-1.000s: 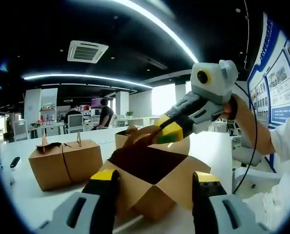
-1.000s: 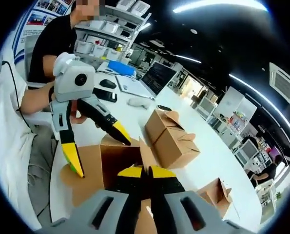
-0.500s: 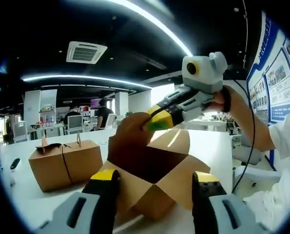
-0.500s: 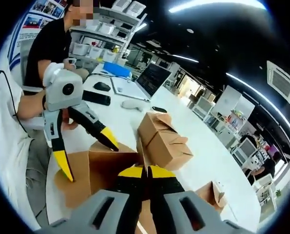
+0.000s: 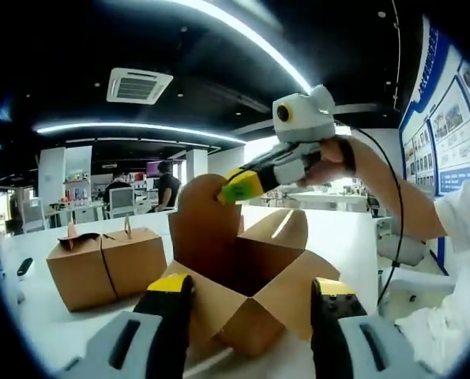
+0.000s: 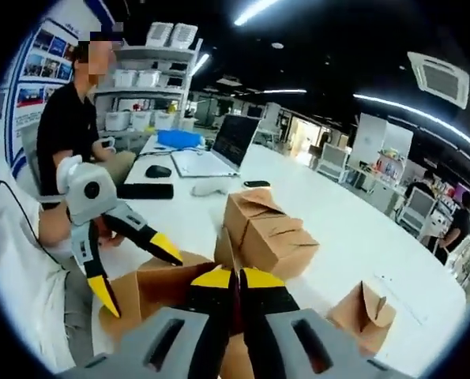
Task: Pick up one paper box from the group, open the paper box, and remove the item inside
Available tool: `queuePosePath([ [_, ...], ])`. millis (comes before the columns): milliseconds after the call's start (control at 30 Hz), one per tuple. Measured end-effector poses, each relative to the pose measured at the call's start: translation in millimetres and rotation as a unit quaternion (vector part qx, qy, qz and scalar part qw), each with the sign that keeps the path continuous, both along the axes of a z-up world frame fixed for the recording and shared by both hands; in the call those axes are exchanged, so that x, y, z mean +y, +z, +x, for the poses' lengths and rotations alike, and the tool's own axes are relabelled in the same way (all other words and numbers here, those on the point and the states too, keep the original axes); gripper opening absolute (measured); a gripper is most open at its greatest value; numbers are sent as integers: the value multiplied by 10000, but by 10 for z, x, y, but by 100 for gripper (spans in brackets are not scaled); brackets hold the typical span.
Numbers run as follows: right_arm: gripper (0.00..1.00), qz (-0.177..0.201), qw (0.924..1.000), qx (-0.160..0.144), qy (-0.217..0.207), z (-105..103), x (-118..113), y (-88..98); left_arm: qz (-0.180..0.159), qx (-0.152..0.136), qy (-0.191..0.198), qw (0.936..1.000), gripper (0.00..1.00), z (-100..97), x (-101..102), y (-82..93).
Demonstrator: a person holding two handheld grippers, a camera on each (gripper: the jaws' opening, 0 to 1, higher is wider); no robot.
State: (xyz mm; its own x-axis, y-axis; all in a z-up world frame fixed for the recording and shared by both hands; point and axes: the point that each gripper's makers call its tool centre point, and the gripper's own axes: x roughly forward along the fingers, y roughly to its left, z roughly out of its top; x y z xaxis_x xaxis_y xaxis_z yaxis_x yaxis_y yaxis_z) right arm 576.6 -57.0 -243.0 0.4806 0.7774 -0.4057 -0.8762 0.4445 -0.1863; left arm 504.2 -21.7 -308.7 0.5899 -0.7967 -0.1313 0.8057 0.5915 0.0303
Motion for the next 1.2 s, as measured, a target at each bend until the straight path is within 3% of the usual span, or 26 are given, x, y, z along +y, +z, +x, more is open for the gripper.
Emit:
queuePosePath([
  [200, 5, 657, 9943, 813, 216, 43, 59, 0, -11, 10, 4, 10000, 62, 2, 3, 0],
  [400, 5, 905, 9890, 1172, 56, 159, 16, -14, -21, 3, -4, 10000, 62, 7, -7, 0],
  [633, 4, 1455, 9696, 1963, 68, 136, 34, -27, -9, -10, -2, 10000, 62, 4, -3, 0],
  [767, 5, 1565, 9639, 2150, 92, 125, 38, -44, -7, -16, -12, 10000, 62, 3, -4, 1],
  [833, 6, 1337, 9748, 1755, 326, 76, 60, -55, -6, -15, -14, 10000, 62, 3, -3, 0],
  [900, 8, 1283, 9744, 1813, 337, 57, 73, -83, -2, -7, -13, 10000, 62, 2, -2, -1],
  [1000, 12, 764, 9845, 1540, 356, 50, 57, -229, 17, -8, -19, 10000, 62, -3, -1, -2],
  [1033, 11, 678, 9837, 1626, 354, 22, 66, -274, 19, -8, -20, 10000, 62, -3, -1, -2],
  [1200, 6, 1131, 9675, 2217, 454, -23, 144, -245, 22, -15, -21, 10000, 63, -5, 5, -4],
])
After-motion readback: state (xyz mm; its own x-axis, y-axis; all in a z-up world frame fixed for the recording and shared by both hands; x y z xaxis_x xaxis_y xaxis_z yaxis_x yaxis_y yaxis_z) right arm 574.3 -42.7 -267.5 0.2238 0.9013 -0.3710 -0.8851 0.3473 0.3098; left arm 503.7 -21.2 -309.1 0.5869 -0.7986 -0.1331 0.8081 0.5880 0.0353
